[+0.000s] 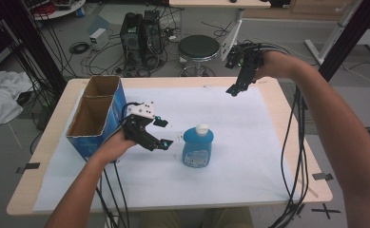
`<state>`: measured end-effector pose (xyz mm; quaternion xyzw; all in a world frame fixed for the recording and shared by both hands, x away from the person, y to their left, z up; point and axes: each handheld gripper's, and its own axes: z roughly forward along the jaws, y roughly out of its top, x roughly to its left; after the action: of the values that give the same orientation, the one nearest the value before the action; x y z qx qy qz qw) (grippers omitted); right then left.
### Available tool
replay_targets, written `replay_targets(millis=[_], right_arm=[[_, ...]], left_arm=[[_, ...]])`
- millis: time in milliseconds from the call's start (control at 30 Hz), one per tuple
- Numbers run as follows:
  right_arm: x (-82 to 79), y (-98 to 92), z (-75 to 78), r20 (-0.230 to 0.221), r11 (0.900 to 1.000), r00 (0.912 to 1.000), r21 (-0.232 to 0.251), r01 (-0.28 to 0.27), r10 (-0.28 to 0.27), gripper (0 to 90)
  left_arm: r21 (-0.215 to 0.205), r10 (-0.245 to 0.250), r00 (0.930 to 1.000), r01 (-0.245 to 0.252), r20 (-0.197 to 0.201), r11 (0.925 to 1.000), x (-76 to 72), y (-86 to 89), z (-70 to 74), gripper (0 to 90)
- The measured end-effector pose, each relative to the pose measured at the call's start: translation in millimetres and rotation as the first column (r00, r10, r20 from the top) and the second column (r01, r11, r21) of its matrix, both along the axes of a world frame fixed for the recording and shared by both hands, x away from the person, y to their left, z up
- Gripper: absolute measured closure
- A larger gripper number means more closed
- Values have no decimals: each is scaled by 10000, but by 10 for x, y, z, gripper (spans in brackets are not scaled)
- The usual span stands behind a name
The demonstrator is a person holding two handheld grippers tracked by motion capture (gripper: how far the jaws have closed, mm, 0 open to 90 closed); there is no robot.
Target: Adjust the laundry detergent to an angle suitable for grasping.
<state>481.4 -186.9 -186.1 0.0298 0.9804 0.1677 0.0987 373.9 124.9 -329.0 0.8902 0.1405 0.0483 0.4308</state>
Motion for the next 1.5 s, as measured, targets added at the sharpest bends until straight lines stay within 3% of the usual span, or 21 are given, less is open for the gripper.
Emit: replay_targets(millis=[167,200,267,333,367,400,433,467,633,667,700,767,800,833,867,900,967,1067,1133,1333,1500], right_arm=[[-5,-22,3,21,10000,10000,30,50,-50,16],[-4,-25,2,35,10000,10000,59,27,-27,16],[-4,-33,5,15,10000,10000,45,53,-53,16],[-4,-38,5,50,10000,10000,84,39,-40,16],[-11,-40,2,35,9998,9999,146,117,-118,16],[-8,-42,11,18,10000,10000,27,77,-77,16],[-10,-42,9,12,10000,10000,27,95,-95,16],[-8,-43,6,16,10000,10000,29,74,-74,16],[-5,-44,-3,29,10000,10000,22,-12,12,16],[-6,-44,-5,23,10000,10000,18,-7,7,16],[-3,-47,-4,41,10000,10000,-2,-31,31,16],[-9,-49,-10,22,10000,10000,71,47,-47,16],[-9,-51,-9,19,10000,10000,33,37,-37,16],[-7,-54,-14,37,10000,10000,67,24,-25,16],[-8,-57,-18,25,10000,10000,59,35,-35,16],[-7,-58,-23,21,10000,10000,53,30,-30,16],[-7,-61,-31,-6,10000,10000,28,78,-78,16],[-6,-60,-46,-46,10000,10000,55,8,-8,16],[-6,-64,-63,-36,9998,10000,204,25,-24,16],[6,-78,-71,-121,9999,9999,69,122,-121,16],[21,-69,-83,-153,9999,9998,110,126,-124,16]], left_arm=[[918,-126,9999,121,53,9957,77,-20,162,217],[1325,-308,9994,287,140,9908,99,-32,202,211],[1451,-84,9999,64,134,9894,110,-69,230,137],[1789,15,9998,-47,180,9839,130,-99,268,136],[2380,-352,9987,256,364,9709,166,-93,308,136],[1986,156,9996,-200,238,9799,147,-136,294,136],[2778,-255,9986,115,469,9606,188,-126,342,136],[3072,-224,9974,3,684,9516,201,-143,357,136],[3725,25,9970,-310,769,9275,282,-212,427,136],[4303,-350,9962,-29,802,9027,329,-214,479,136],[4234,-215,9970,-121,744,9059,334,-231,482,136],[4694,-397,9974,71,595,8830,381,-262,539,136],[4609,-221,9983,-55,545,8874,377,-286,547,136],[4936,-485,9970,127,598,8696,399,-297,581,137],[5047,-568,9969,219,538,8630,424,-312,601,137],[4965,-391,9984,143,397,8679,436,-330,602,137],[5348,-679,9977,550,45,8432,496,-349,642,137],[5589,-761,9967,793,-290,8255,550,-389,665,137],[5657,-802,9961,868,-366,8200,573,-417,676,137],[6128,-902,9934,1149,-712,7819,639,-502,720,137],[5976,-678,9910,1240,-1158,7922,712,-540,741,137]])
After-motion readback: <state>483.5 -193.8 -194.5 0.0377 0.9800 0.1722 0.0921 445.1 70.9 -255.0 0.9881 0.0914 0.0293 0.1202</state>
